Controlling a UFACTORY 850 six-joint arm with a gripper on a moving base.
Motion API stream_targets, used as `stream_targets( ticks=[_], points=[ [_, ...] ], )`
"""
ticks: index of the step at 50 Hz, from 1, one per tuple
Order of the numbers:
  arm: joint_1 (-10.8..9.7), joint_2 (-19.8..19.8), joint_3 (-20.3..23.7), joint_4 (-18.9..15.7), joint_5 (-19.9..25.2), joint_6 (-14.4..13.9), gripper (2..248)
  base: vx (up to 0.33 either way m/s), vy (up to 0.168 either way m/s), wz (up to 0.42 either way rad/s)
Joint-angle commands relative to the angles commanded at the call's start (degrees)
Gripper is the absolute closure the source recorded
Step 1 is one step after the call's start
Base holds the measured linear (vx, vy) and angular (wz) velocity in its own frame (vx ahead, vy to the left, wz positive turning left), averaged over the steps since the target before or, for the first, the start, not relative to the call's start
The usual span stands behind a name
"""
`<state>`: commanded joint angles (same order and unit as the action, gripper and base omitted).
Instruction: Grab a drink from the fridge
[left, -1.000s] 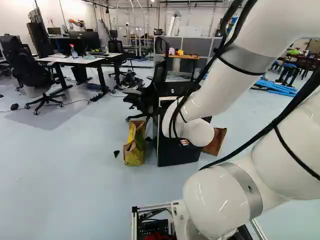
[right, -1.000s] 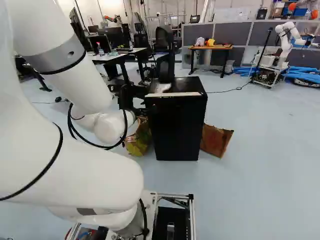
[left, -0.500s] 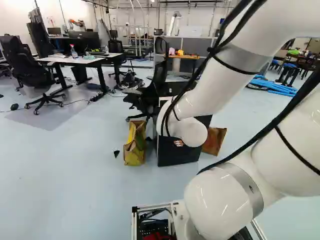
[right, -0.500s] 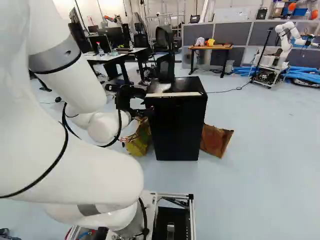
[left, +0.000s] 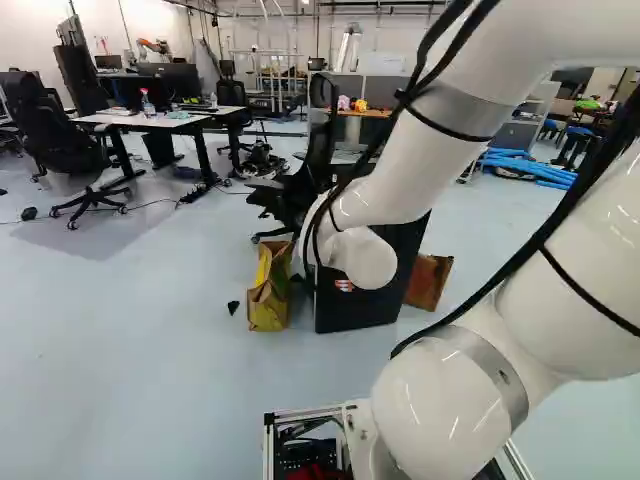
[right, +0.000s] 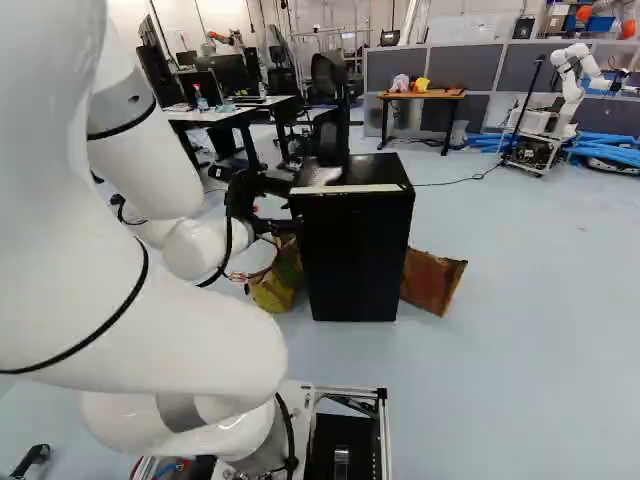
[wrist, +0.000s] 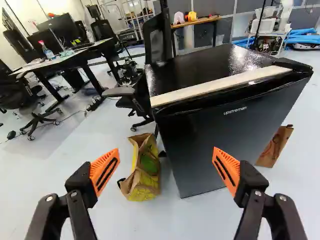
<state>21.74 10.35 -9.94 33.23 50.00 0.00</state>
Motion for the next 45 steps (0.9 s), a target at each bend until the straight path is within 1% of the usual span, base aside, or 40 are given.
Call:
stream_targets(
  ticks=[11, 20, 30, 45],
  points=[
    [2.4, -1.0, -0.9, 4.0, 0.2, 0.0, 3, 0.0, 0.0, 0.0],
    [4.4, -2.3, -1.8, 6.7, 1.3, 0.0, 3, 0.0, 0.0, 0.0],
    [6.5, -5.3, -3.1, 9.5, 3.0, 0.0, 3, 0.0, 0.0, 0.0],
    [9.2, -10.9, -6.0, 13.1, 5.7, 0.0, 3, 0.0, 0.0, 0.0]
  ],
)
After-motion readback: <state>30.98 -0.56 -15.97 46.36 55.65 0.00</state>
